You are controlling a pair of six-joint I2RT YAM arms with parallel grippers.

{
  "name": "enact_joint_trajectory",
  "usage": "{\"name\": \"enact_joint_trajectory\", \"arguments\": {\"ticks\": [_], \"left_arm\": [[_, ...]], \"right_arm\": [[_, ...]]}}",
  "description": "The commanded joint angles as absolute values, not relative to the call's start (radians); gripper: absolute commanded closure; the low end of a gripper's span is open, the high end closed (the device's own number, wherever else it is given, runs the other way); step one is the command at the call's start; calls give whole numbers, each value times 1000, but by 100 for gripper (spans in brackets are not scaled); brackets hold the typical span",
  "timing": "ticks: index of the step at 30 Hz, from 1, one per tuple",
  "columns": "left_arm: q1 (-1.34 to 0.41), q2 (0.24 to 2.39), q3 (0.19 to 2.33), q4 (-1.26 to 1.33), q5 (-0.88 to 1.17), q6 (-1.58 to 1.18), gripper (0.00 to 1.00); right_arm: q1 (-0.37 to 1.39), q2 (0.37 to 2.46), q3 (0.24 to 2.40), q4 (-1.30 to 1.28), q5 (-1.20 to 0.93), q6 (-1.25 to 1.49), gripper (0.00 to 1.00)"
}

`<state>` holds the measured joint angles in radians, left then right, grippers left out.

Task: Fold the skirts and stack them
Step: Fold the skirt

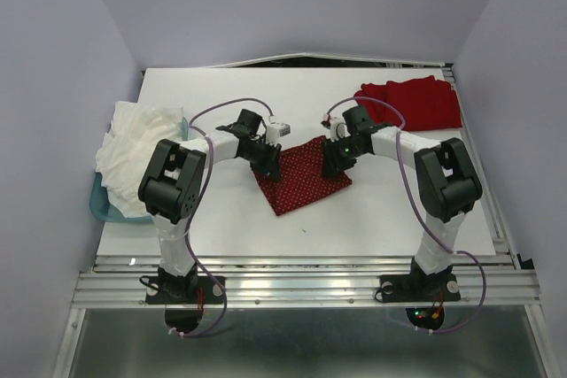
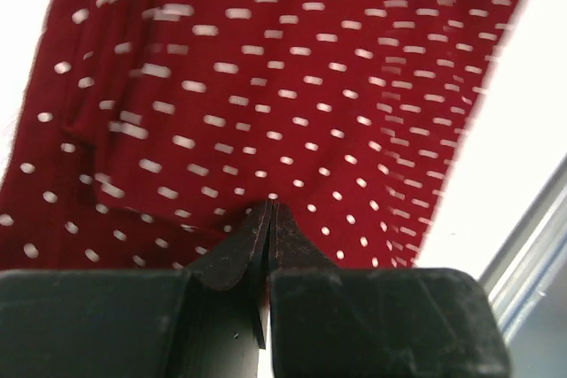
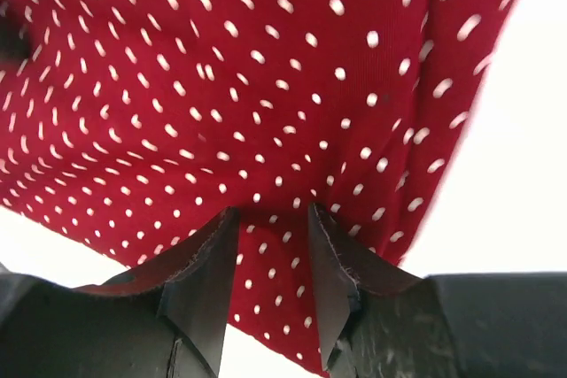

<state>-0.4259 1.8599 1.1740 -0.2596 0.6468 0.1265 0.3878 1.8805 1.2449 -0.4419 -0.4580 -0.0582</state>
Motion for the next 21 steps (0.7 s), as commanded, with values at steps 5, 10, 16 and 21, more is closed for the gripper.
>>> {"name": "enact_joint_trajectory", "arguments": {"ticks": [5, 10, 16, 21], "left_arm": [[-341, 1976, 1334, -310, 584, 167, 90], [-331, 1847, 1357, -334, 586, 276, 75], [-408, 1634, 1387, -341, 465, 360, 62], [-593, 1481, 1278, -285, 264, 520, 59]], "right_arm": [[399, 1836, 1180, -364, -660, 89, 48], [390, 1629, 1284, -365, -568, 155, 27], [370, 1444, 1290, -402, -311, 164, 6], [304, 1382, 1186, -480, -202, 215, 1]]}}
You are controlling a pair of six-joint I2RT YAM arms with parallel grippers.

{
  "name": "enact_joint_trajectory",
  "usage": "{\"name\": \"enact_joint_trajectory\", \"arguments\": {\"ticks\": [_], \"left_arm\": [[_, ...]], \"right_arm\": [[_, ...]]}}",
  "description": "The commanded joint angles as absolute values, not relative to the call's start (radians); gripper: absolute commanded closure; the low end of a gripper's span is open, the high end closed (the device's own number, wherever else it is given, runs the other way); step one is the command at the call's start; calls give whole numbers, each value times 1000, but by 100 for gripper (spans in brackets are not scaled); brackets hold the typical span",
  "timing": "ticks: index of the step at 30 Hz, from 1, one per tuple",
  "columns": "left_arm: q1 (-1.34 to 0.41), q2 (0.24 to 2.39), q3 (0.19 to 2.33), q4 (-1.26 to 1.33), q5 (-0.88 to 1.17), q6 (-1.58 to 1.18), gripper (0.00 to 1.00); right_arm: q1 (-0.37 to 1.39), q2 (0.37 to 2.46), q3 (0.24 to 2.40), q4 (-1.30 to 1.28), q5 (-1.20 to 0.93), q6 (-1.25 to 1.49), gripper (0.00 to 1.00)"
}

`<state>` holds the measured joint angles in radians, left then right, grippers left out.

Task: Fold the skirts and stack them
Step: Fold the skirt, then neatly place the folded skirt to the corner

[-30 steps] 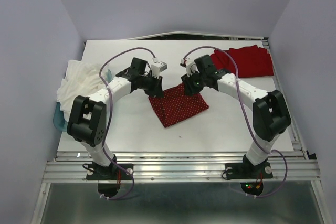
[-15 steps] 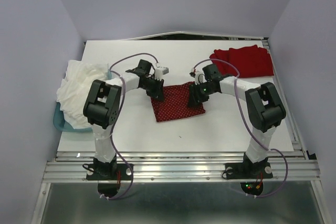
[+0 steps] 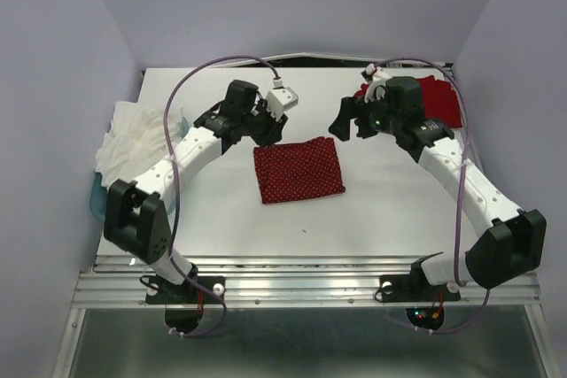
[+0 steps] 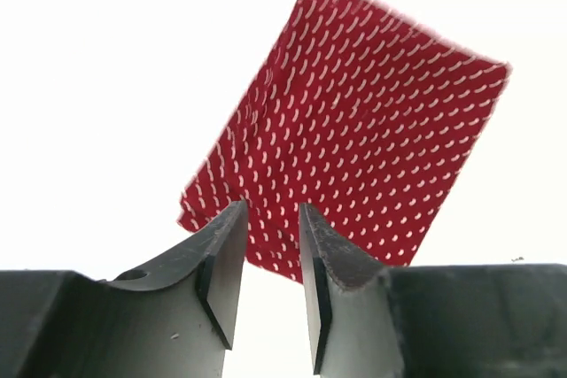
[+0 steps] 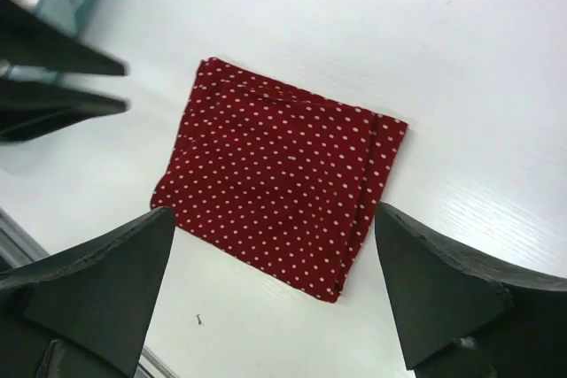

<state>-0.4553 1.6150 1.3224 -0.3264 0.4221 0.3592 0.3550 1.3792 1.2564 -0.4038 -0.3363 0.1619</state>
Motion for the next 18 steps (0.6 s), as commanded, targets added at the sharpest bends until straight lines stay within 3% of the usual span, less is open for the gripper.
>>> {"name": "enact_joint_trajectory", "arguments": {"ticks": [1, 4, 8, 18], "left_arm": [[-630, 1445, 1254, -273, 227, 549, 59], [-786, 1428, 1148, -230, 42, 679, 59], [-940, 1483, 1068, -204, -34, 732, 59], [-1065, 1765, 1161, -134, -83, 647, 60]], "right_arm": [[282, 1381, 1171, -495, -243, 230, 1], [160, 1381, 1103, -535, -383, 307, 0], [0, 1411, 1055, -555, -520, 377, 0], [-9, 1396, 888, -445, -653, 443, 4]]}}
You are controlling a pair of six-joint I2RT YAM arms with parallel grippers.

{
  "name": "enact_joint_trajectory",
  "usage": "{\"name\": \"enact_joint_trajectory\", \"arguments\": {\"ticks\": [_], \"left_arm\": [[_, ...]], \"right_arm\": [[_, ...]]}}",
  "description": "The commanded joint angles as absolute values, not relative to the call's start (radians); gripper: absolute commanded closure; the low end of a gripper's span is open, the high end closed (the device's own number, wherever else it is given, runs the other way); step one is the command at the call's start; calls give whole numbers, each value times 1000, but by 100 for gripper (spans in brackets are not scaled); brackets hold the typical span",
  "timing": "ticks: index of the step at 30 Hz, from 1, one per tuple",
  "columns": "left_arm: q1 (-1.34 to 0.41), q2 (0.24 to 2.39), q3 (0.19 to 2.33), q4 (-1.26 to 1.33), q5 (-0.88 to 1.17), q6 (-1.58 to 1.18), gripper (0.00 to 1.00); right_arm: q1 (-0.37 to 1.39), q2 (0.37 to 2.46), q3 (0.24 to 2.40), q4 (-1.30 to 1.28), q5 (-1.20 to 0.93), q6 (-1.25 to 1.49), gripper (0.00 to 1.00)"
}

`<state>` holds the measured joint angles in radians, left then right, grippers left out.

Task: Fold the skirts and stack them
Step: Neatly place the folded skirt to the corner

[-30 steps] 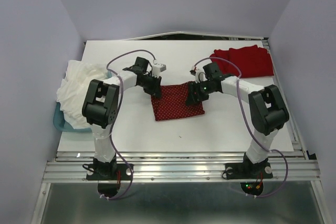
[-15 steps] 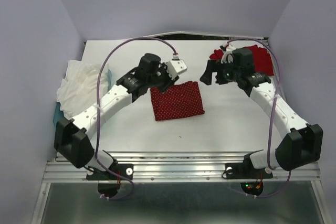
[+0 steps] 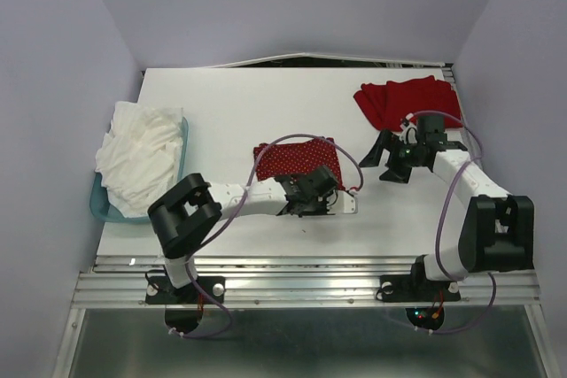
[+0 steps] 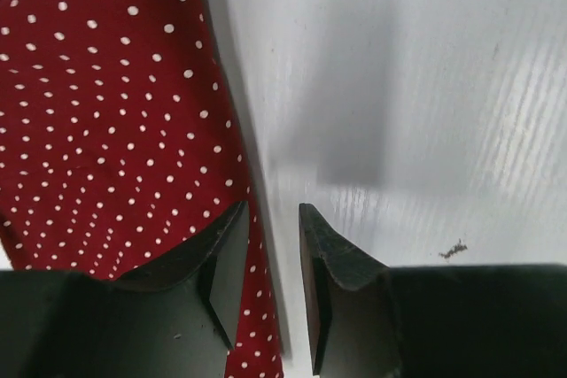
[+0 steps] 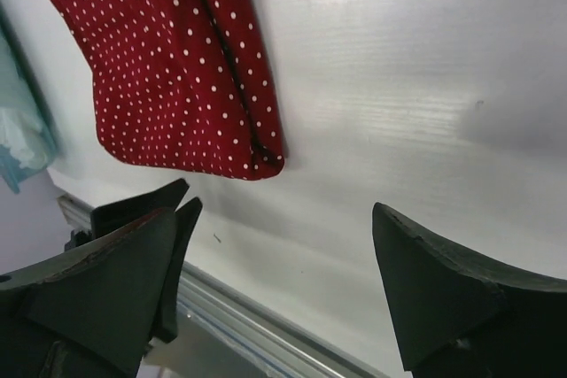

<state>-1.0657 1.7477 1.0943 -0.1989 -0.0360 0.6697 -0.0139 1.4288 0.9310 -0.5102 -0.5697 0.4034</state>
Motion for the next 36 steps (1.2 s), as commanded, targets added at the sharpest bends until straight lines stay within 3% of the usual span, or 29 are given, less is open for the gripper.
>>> {"name": "enact_joint_trajectory", "arguments": {"ticks": [1, 7, 11, 15, 25, 36], "left_arm": [[-1065, 1781, 1166, -130, -83, 646, 60], [-1065, 1862, 1163, -89, -98, 655, 62], [-1054, 1879, 1158, -52, -104, 646, 86], [-1019, 1858, 1187, -64, -49, 618, 100], [-930, 1799, 1239, -156, 182, 588, 100], [-867, 1787, 1287, -210, 298, 572, 100]], "right_arm": [[-9, 1400, 882, -439, -658, 445, 5], [-9, 1463, 847, -393, -695, 434, 7], [-9, 1532, 845, -382, -719, 416, 9], [9, 1577, 836, -338, -739, 437, 9], [155, 1698, 867, -203, -735, 498, 4], [187, 1838, 862, 20, -744, 630, 0]]}}
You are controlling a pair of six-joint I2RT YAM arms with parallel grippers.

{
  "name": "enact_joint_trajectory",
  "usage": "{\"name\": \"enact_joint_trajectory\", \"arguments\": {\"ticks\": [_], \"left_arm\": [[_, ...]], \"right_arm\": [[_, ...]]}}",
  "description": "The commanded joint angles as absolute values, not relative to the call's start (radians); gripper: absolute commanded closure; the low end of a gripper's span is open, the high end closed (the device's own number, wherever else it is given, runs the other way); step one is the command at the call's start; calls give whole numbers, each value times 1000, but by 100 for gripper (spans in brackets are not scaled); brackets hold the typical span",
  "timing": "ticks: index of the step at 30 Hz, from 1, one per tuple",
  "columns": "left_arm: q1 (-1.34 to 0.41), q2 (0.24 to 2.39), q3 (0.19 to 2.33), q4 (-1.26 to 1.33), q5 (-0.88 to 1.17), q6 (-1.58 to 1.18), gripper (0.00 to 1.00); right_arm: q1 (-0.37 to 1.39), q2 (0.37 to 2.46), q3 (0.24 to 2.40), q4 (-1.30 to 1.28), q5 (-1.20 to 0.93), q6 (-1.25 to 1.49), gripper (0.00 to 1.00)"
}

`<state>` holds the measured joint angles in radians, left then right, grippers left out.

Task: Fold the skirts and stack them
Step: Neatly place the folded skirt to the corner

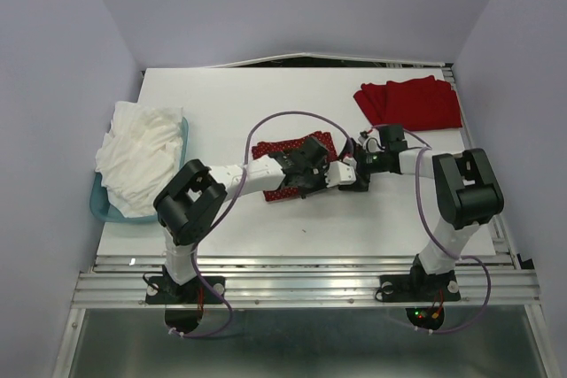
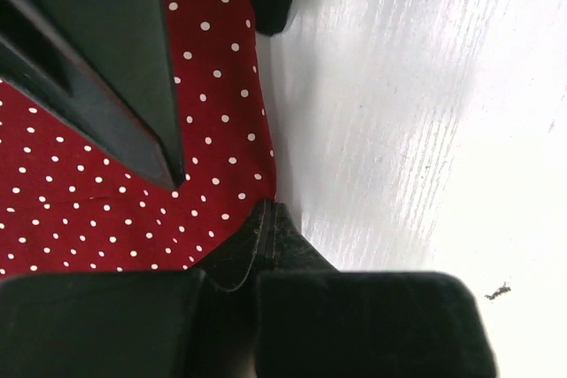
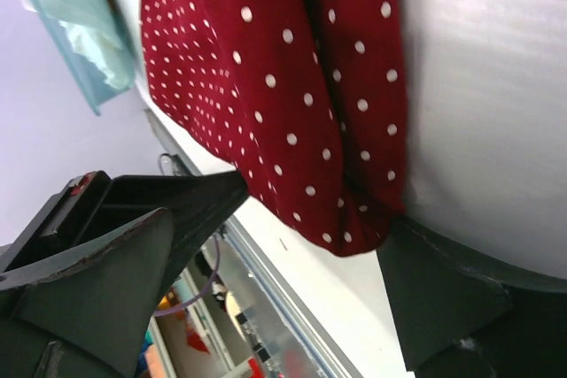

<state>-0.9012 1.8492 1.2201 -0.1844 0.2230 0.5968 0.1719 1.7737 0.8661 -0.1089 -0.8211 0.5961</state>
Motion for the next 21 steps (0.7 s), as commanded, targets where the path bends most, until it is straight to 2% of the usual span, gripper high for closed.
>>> {"name": "enact_joint_trajectory", "arguments": {"ticks": [1, 8, 13, 21], "left_arm": [[-858, 1790, 1293, -215, 305, 566, 100], [-808, 1805, 1332, -242, 359, 549, 100], [-799, 1825, 1345, -250, 373, 535, 100], [-787, 1836, 1362, -265, 413, 531, 100]], "right_arm": [[187, 1841, 851, 49, -744, 659, 0], [196, 1805, 746, 244, -707, 753, 1], [222, 1876, 779, 199, -695, 776, 0], [241, 1833, 710, 345, -637, 928, 0]]}}
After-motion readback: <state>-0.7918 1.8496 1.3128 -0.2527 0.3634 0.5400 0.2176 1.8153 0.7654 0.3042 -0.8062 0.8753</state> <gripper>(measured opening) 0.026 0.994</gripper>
